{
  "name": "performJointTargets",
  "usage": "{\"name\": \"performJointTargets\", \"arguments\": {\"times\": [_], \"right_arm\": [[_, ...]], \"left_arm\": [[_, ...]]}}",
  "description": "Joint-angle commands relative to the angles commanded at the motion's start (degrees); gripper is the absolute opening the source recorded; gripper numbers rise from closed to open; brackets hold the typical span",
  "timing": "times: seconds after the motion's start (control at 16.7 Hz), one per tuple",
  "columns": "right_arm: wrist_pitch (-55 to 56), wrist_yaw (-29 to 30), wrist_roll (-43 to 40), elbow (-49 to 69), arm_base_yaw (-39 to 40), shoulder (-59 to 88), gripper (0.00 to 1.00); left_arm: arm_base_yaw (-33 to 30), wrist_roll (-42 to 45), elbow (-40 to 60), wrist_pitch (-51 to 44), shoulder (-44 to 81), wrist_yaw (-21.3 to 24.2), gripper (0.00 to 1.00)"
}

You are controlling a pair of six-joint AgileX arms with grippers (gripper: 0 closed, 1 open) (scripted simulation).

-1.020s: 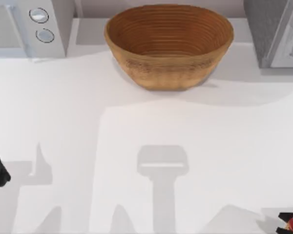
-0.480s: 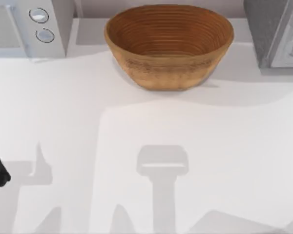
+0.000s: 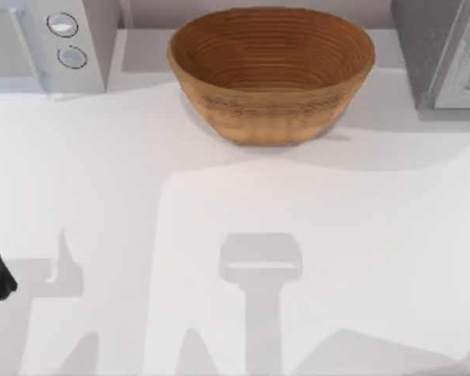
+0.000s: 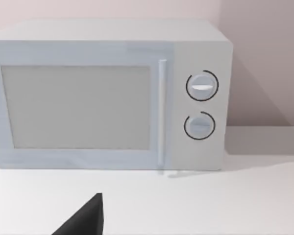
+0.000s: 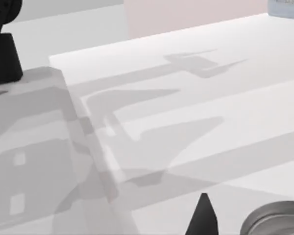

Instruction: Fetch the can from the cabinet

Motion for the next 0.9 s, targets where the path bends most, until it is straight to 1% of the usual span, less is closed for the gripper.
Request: {"name": "performJointTargets", "arguments": {"times": [0.18,0.42,0.9], "right_arm": [[-3.3,-2.6,-1.9,4.0,-0.9,-0.3,0.0],[-3.6,-2.8,-2.1,4.4,-1.0,-0.3,0.0],[-3.6,-2.8,-2.1,4.4,-1.0,-0.3,0.6]], "left_arm": [[0.0,0.0,0.0,0.0,0.0,0.0,1.0],[0.0,0.0,0.0,0.0,0.0,0.0,1.0],[0.0,0.0,0.0,0.0,0.0,0.0,1.0]]}}
